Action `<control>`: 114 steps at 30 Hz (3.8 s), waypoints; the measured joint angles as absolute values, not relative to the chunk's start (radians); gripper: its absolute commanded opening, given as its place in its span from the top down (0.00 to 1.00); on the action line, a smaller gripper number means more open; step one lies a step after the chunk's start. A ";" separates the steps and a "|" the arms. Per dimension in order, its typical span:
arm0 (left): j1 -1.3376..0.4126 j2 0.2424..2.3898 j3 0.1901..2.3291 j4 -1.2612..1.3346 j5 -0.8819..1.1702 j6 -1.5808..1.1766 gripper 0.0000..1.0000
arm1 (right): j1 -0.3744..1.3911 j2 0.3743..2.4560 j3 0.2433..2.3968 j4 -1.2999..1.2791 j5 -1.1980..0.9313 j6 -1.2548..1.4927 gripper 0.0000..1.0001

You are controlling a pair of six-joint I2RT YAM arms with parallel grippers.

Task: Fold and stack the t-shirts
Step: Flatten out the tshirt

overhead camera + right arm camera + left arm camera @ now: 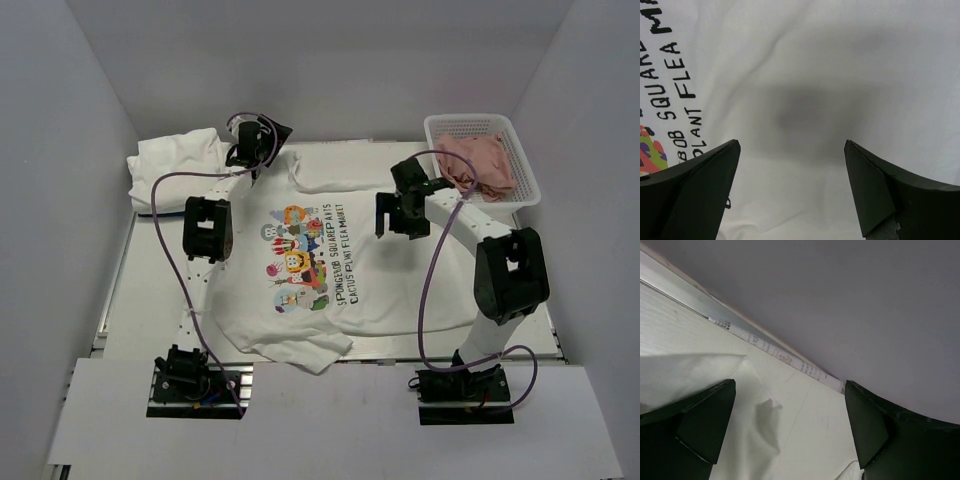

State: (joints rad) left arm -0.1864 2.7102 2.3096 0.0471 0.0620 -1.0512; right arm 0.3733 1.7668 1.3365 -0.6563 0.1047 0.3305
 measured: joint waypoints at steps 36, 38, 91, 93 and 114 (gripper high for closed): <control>-0.192 1.712 0.991 -0.330 0.121 -0.727 0.00 | 0.556 2.549 2.193 -0.168 -0.009 0.410 0.10; -0.190 1.707 0.984 -0.328 0.120 -0.727 0.00 | 0.546 2.588 2.225 -0.123 0.022 0.424 0.10; -0.184 2.549 2.331 -0.941 -0.128 -0.447 0.00 | 0.374 2.249 1.745 -0.422 0.300 0.294 0.10; -0.179 2.564 2.352 -0.885 -0.098 -0.432 0.00 | 0.366 2.284 1.809 -0.442 0.298 0.278 0.10; -0.202 1.466 1.129 -0.749 0.112 -0.538 0.00 | 0.439 1.617 1.298 -0.266 0.078 0.248 0.10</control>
State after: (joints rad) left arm -0.2024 1.4658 1.1290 -0.7486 0.1123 -0.5377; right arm 0.4385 1.6169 1.2976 -0.2657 0.0776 0.2478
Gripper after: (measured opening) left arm 0.997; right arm 0.905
